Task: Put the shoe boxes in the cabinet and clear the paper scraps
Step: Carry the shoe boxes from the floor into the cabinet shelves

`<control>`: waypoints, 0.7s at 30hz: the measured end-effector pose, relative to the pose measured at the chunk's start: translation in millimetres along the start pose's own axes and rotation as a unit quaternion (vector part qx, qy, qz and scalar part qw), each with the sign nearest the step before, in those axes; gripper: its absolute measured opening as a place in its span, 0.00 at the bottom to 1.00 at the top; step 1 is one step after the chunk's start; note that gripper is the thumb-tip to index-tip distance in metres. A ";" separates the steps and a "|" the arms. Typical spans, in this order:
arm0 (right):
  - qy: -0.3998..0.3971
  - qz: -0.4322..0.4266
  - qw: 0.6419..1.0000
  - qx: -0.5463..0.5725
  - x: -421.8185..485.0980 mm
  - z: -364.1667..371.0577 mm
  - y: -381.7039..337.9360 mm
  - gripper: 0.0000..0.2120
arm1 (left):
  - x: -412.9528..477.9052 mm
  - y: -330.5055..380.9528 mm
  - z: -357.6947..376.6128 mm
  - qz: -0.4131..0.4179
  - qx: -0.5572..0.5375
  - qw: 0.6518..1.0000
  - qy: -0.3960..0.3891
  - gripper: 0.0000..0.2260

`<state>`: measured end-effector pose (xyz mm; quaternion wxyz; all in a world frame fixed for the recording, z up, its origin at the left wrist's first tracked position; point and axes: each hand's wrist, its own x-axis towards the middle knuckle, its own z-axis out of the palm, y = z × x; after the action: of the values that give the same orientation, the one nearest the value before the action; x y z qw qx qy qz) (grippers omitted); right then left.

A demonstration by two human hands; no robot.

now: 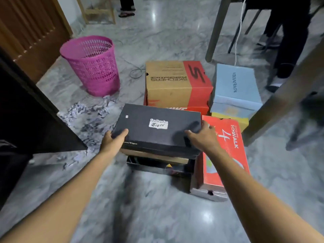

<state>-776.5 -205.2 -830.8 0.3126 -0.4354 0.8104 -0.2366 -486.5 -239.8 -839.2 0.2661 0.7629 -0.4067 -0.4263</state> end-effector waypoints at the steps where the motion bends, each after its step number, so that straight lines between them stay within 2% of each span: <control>1: 0.013 -0.014 0.999 0.026 4.5 7.9 9.2 0.36 | 13.2 -12.8 2.4 -0.001 -0.020 1.000 0.003 0.24; 3: 0.047 -0.055 0.993 0.097 8.5 23.6 26.6 0.32 | 31.1 -31.3 3.4 -0.015 -0.057 0.998 -0.010 0.25; 6: 0.100 -0.086 0.972 0.194 4.9 45.5 44.3 0.26 | 40.7 -42.6 4.9 -0.022 -0.112 0.990 -0.088 0.27; 10: 0.096 -0.096 0.960 0.244 -10.2 56.7 48.3 0.28 | 33.0 -44.9 5.6 -0.006 -0.177 0.977 -0.117 0.14; 15: 0.070 -0.141 0.967 0.199 -29.8 57.4 29.0 0.31 | 9.0 -73.3 -23.4 0.018 -0.247 0.968 -0.048 0.19; 17: 0.056 -0.173 0.967 0.178 -38.1 61.9 11.1 0.31 | -2.6 -90.3 -43.9 0.034 -0.286 0.957 -0.010 0.15; 21: -0.011 -0.227 0.958 0.177 -63.4 90.8 -30.9 0.23 | -34.0 -124.0 -92.7 0.055 -0.354 0.930 0.086 0.07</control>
<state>-667.6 -176.9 -854.3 0.3314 -0.5480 0.6322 -0.4361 -367.7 -140.0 -872.0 0.5758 0.6292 -0.2468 -0.4601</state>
